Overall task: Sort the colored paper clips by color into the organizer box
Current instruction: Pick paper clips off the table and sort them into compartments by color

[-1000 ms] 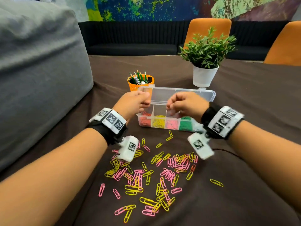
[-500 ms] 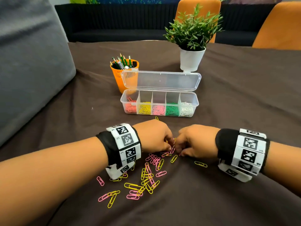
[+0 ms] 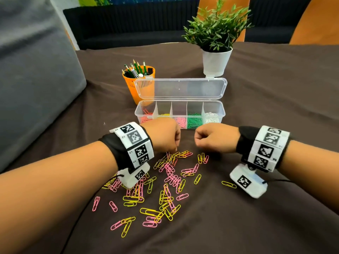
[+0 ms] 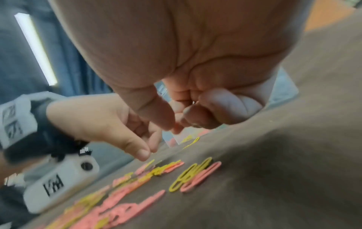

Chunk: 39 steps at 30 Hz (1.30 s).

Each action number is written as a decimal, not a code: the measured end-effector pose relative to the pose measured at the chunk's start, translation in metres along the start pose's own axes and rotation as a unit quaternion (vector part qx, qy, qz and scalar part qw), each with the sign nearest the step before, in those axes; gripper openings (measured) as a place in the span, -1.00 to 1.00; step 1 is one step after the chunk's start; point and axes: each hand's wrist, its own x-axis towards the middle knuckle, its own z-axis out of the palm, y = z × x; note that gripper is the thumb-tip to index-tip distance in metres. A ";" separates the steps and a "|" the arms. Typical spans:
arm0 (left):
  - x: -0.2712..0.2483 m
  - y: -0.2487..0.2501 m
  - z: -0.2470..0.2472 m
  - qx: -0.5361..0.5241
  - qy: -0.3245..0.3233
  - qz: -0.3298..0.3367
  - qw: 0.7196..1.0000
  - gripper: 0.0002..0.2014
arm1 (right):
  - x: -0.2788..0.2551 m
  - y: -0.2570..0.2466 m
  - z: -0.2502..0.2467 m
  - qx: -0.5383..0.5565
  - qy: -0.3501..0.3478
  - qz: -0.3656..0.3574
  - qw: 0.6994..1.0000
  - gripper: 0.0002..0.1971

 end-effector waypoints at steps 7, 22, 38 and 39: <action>-0.007 -0.006 0.012 0.020 -0.051 -0.019 0.998 -0.65 | 0.020 -0.020 0.017 -0.149 -0.043 -0.038 0.987 -0.84; -0.053 -0.048 0.005 -0.372 -0.012 -0.028 0.928 -0.93 | -0.002 0.011 -0.010 0.388 -0.083 0.057 0.916 -0.76; -0.118 -0.161 0.004 -0.602 0.156 -0.256 0.740 -0.80 | 0.046 -0.058 0.017 0.332 -0.048 0.043 0.941 -0.83; -0.119 -0.164 0.007 -0.571 0.151 -0.246 0.768 -0.84 | 0.046 -0.063 0.020 0.286 -0.064 0.015 0.956 -0.83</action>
